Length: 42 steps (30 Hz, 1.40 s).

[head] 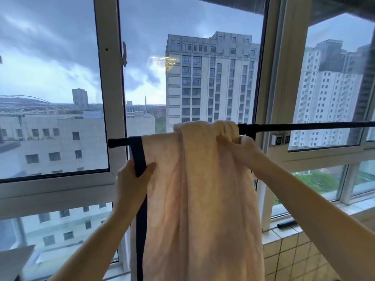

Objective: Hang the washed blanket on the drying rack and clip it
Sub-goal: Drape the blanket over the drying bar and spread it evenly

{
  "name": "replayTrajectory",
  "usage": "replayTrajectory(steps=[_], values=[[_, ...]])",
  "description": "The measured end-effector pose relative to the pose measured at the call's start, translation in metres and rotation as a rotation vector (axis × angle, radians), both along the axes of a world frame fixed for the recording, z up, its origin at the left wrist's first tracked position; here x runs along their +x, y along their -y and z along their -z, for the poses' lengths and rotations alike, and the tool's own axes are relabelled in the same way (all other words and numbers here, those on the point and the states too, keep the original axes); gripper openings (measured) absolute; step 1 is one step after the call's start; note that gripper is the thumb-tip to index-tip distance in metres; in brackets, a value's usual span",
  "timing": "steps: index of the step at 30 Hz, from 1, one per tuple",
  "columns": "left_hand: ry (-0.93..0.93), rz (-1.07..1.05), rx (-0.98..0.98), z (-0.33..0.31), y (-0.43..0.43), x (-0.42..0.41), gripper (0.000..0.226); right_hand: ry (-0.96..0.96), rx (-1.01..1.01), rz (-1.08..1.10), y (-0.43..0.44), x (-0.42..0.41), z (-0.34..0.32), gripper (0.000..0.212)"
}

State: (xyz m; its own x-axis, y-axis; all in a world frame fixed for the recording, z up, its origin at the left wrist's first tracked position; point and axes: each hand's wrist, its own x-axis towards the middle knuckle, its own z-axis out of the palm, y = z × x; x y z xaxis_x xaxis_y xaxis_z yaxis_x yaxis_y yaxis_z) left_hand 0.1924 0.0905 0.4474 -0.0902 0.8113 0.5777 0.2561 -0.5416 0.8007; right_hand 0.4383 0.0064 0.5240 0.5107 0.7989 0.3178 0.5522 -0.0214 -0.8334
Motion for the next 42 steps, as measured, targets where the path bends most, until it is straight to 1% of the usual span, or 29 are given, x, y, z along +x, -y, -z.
replayTrajectory(steps=[2,5,7,8,10,12,14,15,18,19,21,23,25,27,31,33,36,37,40,41,42], values=[[0.018,0.057,-0.011,-0.003,0.001,0.003,0.022,-0.027,0.047,-0.015,-0.005,-0.004,-0.006,0.054],[-0.001,0.118,-0.010,-0.007,0.006,0.006,0.022,-0.082,0.041,-0.010,-0.012,-0.008,-0.013,0.051],[0.014,0.172,-0.018,-0.009,0.010,0.007,0.019,-0.021,0.027,-0.002,-0.013,-0.007,-0.013,0.051],[0.025,0.195,-0.027,-0.009,0.012,0.007,0.025,0.020,0.037,0.001,-0.014,-0.006,-0.013,0.046],[0.019,0.212,-0.025,-0.009,0.015,0.007,0.037,0.112,0.090,0.005,-0.013,-0.006,-0.016,0.030],[-0.017,0.169,0.015,-0.013,0.014,0.006,0.031,0.167,0.140,0.006,-0.011,-0.011,-0.026,0.020],[-0.046,0.094,0.082,-0.025,0.014,0.001,0.017,0.097,0.216,-0.020,-0.009,-0.011,-0.034,0.010],[-0.049,0.075,0.138,-0.032,0.014,-0.001,0.012,0.043,0.259,-0.029,-0.007,-0.011,-0.037,0.014],[-0.049,0.073,0.297,-0.049,0.020,-0.009,0.011,-0.041,0.424,-0.009,0.002,-0.010,-0.039,0.014],[-0.053,0.071,0.330,-0.050,0.024,-0.012,0.012,-0.049,0.488,0.009,0.008,-0.012,-0.037,0.021],[-0.073,0.071,0.366,-0.043,0.029,-0.015,0.018,-0.060,0.582,0.032,0.020,-0.014,-0.023,0.035],[-0.076,0.086,0.343,-0.026,0.033,-0.015,0.020,-0.091,0.619,-0.023,0.029,-0.013,0.004,0.031],[-0.059,0.098,0.259,-0.005,0.035,-0.013,0.017,-0.083,0.601,-0.042,0.032,-0.009,0.034,0.030],[-0.073,0.092,0.217,0.012,0.036,-0.009,0.012,-0.059,0.566,-0.015,0.032,-0.004,0.057,0.038],[-0.087,0.110,0.182,0.031,0.032,-0.004,0.009,0.010,0.536,0.032,0.031,-0.006,0.073,0.047],[-0.093,0.088,0.161,0.041,0.028,-0.003,0.013,0.048,0.493,0.055,0.031,-0.007,0.085,0.045],[-0.105,0.056,0.091,0.054,0.026,-0.005,0.029,0.083,0.407,0.071,0.030,-0.004,0.108,0.041],[-0.098,0.055,0.084,0.055,0.025,-0.008,0.029,0.091,0.383,0.075,0.029,-0.002,0.113,0.042],[-0.068,0.044,0.108,0.044,0.022,-0.018,0.015,0.133,0.311,0.080,0.030,0.002,0.105,0.044],[-0.064,0.028,0.126,0.037,0.020,-0.021,0.012,0.160,0.295,0.090,0.030,0.002,0.099,0.041],[-0.061,0.007,0.145,0.030,0.019,-0.024,0.012,0.190,0.287,0.108,0.031,0.001,0.091,0.034]])
